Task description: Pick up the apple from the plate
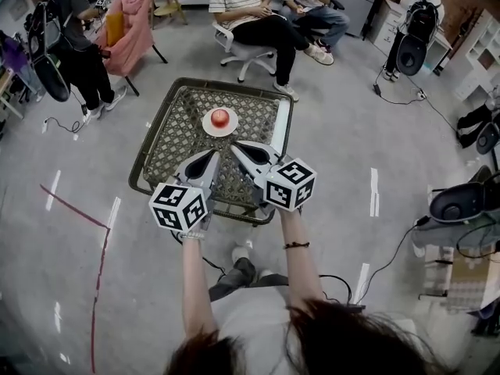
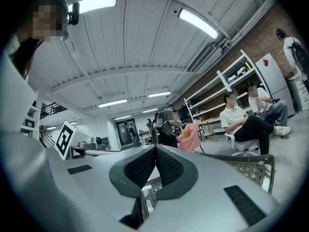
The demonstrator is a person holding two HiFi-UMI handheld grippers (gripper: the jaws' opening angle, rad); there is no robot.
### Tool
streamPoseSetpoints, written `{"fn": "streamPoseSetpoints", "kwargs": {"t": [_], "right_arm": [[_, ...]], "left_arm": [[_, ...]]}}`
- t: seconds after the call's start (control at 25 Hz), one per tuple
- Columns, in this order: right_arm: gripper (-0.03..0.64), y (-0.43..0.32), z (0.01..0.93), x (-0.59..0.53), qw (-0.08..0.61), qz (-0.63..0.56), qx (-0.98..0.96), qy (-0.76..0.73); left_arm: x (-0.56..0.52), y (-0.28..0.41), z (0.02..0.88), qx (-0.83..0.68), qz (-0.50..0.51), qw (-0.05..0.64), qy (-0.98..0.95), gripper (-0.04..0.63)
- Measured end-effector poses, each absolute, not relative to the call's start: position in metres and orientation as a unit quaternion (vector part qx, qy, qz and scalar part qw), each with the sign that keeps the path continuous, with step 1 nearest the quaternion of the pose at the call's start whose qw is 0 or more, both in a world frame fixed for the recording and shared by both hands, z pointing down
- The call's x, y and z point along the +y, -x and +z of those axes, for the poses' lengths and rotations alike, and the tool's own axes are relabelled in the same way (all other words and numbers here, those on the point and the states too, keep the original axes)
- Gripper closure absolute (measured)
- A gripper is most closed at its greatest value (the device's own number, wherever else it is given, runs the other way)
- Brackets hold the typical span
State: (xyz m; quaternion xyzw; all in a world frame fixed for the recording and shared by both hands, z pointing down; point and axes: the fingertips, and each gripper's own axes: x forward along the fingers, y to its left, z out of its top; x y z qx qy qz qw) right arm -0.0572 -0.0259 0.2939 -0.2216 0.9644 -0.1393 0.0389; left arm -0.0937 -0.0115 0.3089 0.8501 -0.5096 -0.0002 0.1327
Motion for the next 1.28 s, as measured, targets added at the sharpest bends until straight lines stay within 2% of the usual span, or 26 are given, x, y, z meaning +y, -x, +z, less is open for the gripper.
{"fn": "streamPoseSetpoints", "kwargs": {"t": [0.6, 1.28], "right_arm": [[0.607, 0.068, 0.319, -0.057, 0.026, -0.158, 0.955, 0.25], [0.607, 0.082, 0.337, -0.122, -0.002, -0.179, 0.962, 0.208]], "left_arm": [[-0.045, 0.108, 0.331, -0.49, 0.014, 0.148, -0.859, 0.584], [-0.104, 0.117, 0.356, -0.525, 0.012, 0.182, -0.831, 0.584]]}}
